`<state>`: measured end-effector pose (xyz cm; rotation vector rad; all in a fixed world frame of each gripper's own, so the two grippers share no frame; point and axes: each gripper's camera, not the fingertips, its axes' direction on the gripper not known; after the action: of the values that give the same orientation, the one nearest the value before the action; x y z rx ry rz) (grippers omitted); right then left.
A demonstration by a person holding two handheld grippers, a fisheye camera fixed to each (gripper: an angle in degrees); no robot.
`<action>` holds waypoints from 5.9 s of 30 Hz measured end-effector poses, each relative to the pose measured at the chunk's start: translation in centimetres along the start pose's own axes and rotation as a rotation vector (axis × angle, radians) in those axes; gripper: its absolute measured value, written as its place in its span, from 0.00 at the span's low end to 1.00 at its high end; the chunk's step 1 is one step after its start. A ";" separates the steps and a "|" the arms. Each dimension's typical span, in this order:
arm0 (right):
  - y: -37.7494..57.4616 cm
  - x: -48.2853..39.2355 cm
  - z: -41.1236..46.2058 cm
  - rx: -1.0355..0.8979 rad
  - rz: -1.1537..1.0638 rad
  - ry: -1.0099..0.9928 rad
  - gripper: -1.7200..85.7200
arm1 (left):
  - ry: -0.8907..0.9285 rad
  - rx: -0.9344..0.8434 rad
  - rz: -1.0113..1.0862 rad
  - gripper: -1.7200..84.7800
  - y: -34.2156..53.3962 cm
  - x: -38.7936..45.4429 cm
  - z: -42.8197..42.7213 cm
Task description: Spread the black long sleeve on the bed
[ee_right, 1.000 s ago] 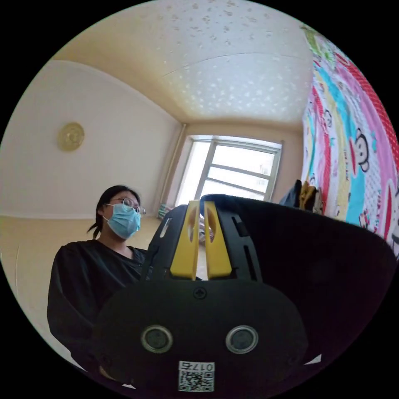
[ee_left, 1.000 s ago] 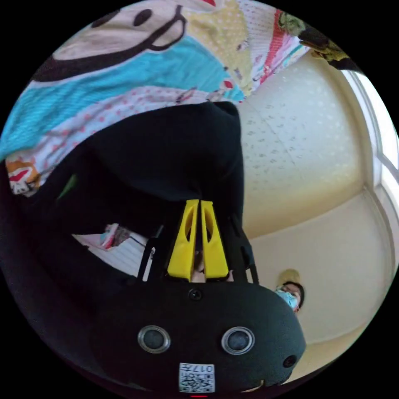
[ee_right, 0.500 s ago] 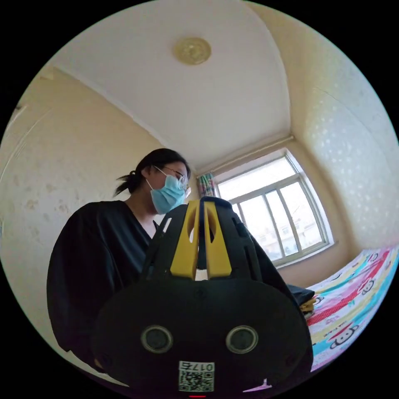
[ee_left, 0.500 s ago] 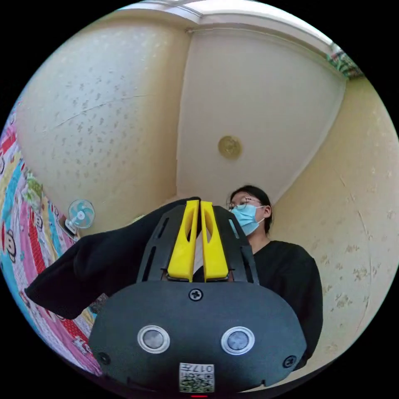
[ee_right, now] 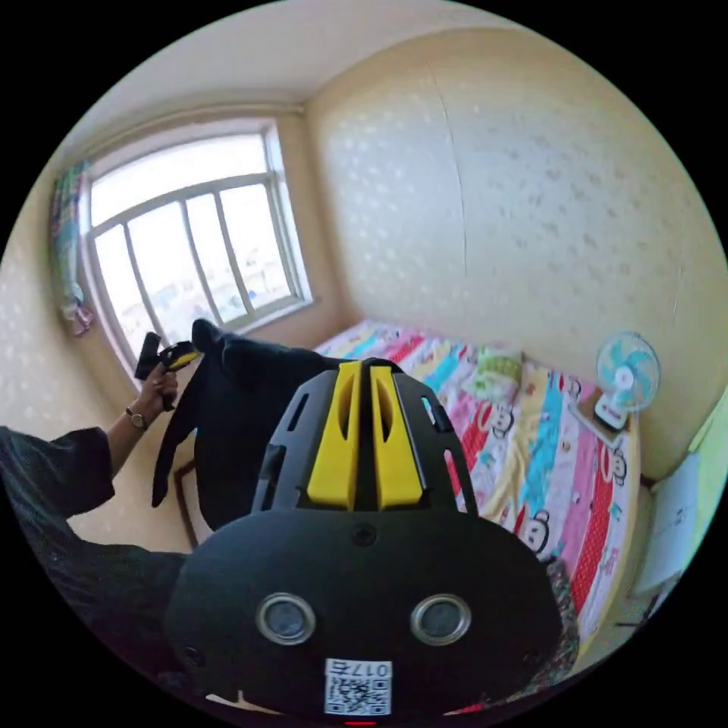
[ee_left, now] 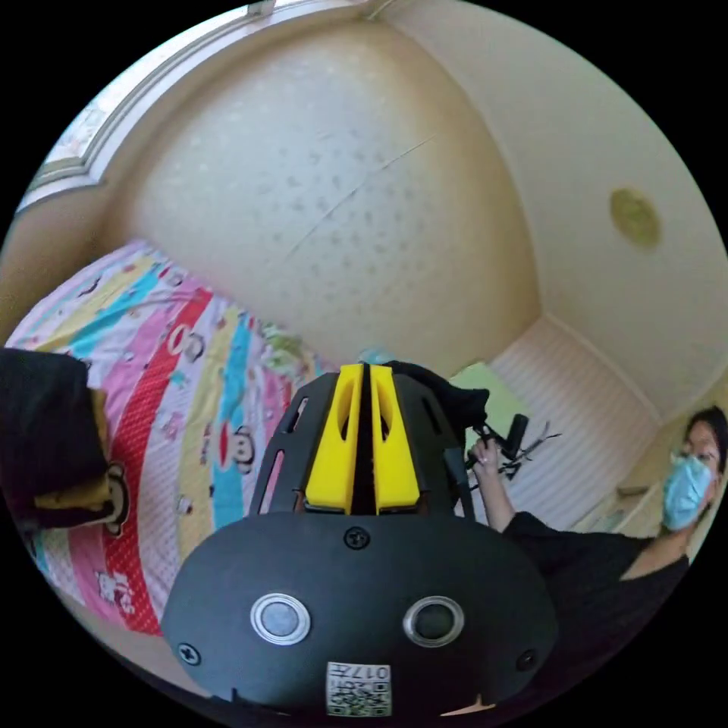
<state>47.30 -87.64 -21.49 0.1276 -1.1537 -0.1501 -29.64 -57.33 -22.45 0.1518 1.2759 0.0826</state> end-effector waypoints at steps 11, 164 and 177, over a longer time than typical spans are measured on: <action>44.0 9.1 28.6 -1.053 0.535 0.003 0.12 | -0.163 -0.727 -0.593 0.12 25.4 -20.9 15.7; 6.0 7.0 -7.6 -0.110 0.385 -0.891 0.07 | -0.080 -0.398 -0.602 0.13 34.2 7.6 11.1; 40.3 6.7 -12.7 -0.683 0.770 -0.017 0.15 | -0.300 -0.722 -0.475 0.18 35.8 -5.2 16.1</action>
<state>63.75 -48.93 -13.42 -0.9144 -1.0414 0.1456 -14.94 -23.79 -7.34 -0.7323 0.8901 0.1017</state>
